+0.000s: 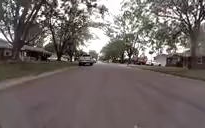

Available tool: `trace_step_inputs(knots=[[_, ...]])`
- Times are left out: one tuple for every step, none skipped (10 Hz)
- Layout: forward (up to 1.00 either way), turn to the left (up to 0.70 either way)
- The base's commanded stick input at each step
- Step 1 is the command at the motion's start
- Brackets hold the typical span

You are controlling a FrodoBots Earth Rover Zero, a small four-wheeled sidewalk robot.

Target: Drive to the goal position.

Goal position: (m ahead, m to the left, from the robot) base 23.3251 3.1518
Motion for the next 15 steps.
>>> trace_step_inputs(knots=[[0.70,0.00],[0.70,0.00],[0.70,0.00],[0.70,0.00],[0.70,0.00],[0.70,0.00],[0.70,0.15],[0.70,0.27],[0.70,0.14],[0.70,0.35],[0.70,0.32],[0.70,0.24],[0.70,0.17],[0.70,0.10],[0.70,0.03]])
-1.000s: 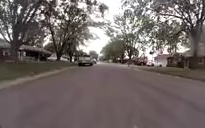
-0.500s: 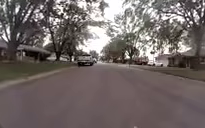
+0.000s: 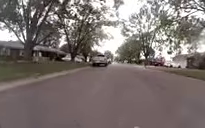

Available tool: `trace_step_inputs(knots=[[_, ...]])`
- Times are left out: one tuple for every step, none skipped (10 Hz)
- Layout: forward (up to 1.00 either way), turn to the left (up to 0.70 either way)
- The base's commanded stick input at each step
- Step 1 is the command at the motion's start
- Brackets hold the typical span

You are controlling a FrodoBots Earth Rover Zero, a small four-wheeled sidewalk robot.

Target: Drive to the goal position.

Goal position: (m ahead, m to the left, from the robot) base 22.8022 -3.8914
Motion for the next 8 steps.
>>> trace_step_inputs(knots=[[0.70,0.00],[0.70,0.00],[0.70,0.00],[0.70,0.00],[0.70,0.00],[0.70,0.00],[0.70,0.00],[0.70,0.00]])
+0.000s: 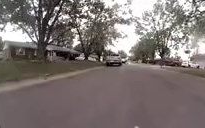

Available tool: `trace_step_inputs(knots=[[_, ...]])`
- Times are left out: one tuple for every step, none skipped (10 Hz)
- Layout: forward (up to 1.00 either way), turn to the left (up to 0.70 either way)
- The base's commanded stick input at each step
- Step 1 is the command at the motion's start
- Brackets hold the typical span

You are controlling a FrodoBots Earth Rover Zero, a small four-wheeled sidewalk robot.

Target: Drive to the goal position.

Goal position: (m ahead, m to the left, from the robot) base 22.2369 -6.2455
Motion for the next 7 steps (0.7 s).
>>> trace_step_inputs(knots=[[0.70,0.00],[0.70,0.00],[0.70,0.00],[0.70,0.00],[0.70,0.00],[0.70,0.00],[0.70,0.00]])
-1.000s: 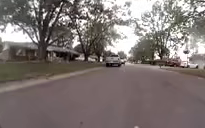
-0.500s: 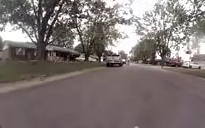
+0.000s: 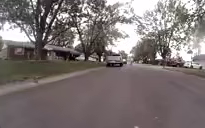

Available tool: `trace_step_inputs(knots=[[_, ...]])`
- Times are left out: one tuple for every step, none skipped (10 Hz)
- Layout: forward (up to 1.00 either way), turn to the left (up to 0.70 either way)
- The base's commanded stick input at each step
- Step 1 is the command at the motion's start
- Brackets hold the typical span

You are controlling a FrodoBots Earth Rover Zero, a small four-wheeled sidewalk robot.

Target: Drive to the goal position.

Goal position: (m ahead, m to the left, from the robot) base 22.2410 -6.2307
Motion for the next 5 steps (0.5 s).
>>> trace_step_inputs(knots=[[0.70,0.00],[0.70,-0.01],[0.70,-0.01],[0.70,-0.01],[0.70,-0.01]])
